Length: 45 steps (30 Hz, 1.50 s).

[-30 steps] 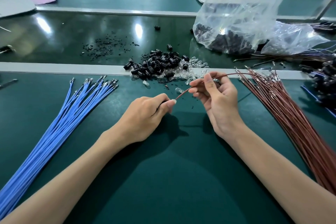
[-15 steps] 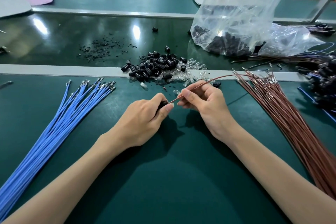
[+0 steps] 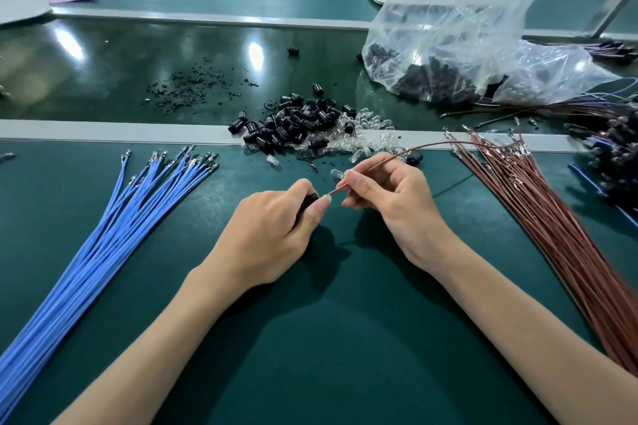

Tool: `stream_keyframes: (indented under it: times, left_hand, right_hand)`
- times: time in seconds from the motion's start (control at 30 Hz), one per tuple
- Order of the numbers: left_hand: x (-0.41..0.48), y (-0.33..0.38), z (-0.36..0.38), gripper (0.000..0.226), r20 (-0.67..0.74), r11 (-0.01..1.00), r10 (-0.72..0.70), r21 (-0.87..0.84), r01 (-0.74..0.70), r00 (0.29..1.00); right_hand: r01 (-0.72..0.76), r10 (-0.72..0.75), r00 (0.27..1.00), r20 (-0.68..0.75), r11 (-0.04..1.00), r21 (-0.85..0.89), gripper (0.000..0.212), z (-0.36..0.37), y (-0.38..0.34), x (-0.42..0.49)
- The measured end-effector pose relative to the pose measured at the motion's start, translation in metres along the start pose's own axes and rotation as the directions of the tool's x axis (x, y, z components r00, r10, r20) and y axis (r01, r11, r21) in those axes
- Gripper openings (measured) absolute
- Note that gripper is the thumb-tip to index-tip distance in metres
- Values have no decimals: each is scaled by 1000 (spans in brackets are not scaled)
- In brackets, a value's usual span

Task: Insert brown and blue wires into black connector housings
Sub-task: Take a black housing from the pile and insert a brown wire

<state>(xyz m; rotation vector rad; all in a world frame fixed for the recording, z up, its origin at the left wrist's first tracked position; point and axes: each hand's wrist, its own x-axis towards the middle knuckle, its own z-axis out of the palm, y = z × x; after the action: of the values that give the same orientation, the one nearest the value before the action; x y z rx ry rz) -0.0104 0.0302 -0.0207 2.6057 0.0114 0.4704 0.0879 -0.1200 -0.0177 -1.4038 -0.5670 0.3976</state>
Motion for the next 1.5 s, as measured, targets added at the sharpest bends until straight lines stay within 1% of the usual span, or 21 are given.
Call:
stream_keyframes:
  times: [0.3,0.53,0.6,0.67,0.8,1.0,1.17,1.23,1.3,1.37,1.43,1.5]
  left_hand:
    - [-3,2,-2,45,-24,997,59,56,-58,998]
    - [0,2,2,37,4,991,54,121,-54,999]
    - [0,1,1,41,11,992,44,117,-46,999]
    - [1,0,0,44,22,993,43,108,-46,999]
    - [2,0,0,42,40,996,36,77,-39,999]
    - [2,-1,0,47,48,998,17,66,-20,999]
    - [3,-2,1,40,53,998,-4,57,1,999]
    - [3,-2,1,45,53,998,-5,57,2,999]
    - [3,-1,1,51,53,999,-7,52,5,999]
    - [3,-2,1,47,56,999,-9,40,7,998]
    - [3,-2,2,37,57,1000,-5,27,4,998]
    - [3,-2,2,33,58,1000,-1,25,-1,998]
  right_hand:
    - [-1,1,1000,5,1000,-1,5,0,2,0]
    - [6,-5,999,32,1000,-1,8,-1,2,0]
    - [-3,3,999,35,1000,12,15,-1,1,0]
    - [-5,4,999,36,1000,13,17,-2,1,0]
    - [-1,1,999,41,1000,4,9,-2,2,1]
    - [1,0,999,35,1000,-27,8,-2,2,0]
    - [9,-9,999,42,1000,3,7,-2,0,0]
    - [21,-21,999,24,1000,15,9,-2,-1,0]
    - [39,-39,999,1,999,9,7,-2,0,0]
    - [48,-48,999,25,999,-5,7,-2,0,0]
    - [55,-53,996,78,998,-24,8,-1,0,-2]
    - [56,-54,995,81,998,-21,8,0,-1,-3]
